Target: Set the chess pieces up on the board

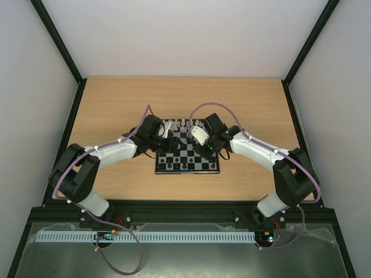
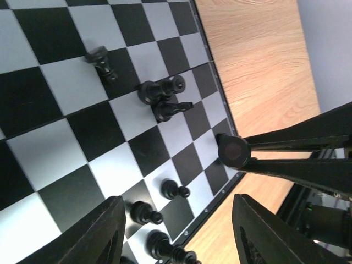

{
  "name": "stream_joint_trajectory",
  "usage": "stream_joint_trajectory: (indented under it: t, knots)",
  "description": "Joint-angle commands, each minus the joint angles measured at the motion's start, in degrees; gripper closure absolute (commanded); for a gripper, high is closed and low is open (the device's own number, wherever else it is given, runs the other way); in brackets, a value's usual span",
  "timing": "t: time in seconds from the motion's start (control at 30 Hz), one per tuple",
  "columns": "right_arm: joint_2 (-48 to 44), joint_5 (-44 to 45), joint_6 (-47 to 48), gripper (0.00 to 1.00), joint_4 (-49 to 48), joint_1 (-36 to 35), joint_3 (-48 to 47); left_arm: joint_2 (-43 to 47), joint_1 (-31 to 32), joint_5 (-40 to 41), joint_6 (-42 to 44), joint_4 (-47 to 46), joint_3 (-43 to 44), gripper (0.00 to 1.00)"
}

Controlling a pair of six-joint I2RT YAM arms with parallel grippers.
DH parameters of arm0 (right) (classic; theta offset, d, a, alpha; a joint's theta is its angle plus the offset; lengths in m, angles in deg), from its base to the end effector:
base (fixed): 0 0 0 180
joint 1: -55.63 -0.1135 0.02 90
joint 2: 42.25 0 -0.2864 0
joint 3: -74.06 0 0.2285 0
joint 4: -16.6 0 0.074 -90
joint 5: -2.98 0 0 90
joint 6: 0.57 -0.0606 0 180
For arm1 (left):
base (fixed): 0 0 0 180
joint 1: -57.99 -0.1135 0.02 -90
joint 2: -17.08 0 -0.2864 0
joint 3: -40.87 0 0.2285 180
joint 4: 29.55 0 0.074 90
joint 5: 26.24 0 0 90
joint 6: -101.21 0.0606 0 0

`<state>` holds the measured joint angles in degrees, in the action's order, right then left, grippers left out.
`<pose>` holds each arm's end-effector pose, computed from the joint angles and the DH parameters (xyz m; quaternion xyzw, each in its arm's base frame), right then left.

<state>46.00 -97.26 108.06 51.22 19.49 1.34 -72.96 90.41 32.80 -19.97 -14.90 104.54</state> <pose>0.2497 0.1957 0.2360 -0.4577 0.8175 0.1346 0.3227 0.2534 -0.1979 0.2157 0.1201 0.8758 -0.4169 0.2115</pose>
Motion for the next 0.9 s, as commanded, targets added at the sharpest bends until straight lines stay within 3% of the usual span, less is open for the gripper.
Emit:
stream_joint_trajectory:
  t: [0.0, 0.43, 0.87]
  knots:
    - [-2.2, -2.1, -0.5, 0.96, 3.6, -0.3, 0.7, -1.7, -0.5, -7.2, -4.8, -6.3, -0.1, 0.44]
    - [-4.6, -5.3, -1.0, 0.95, 4.0, -0.3, 0.4, -5.6, -0.2, -15.7, -11.1, -14.9, 0.1, 0.50]
    - [-4.8, -6.0, -1.5, 0.95, 3.6, -0.3, 0.7, -8.3, 1.3, -18.8, -13.1, -18.2, 1.1, 0.64]
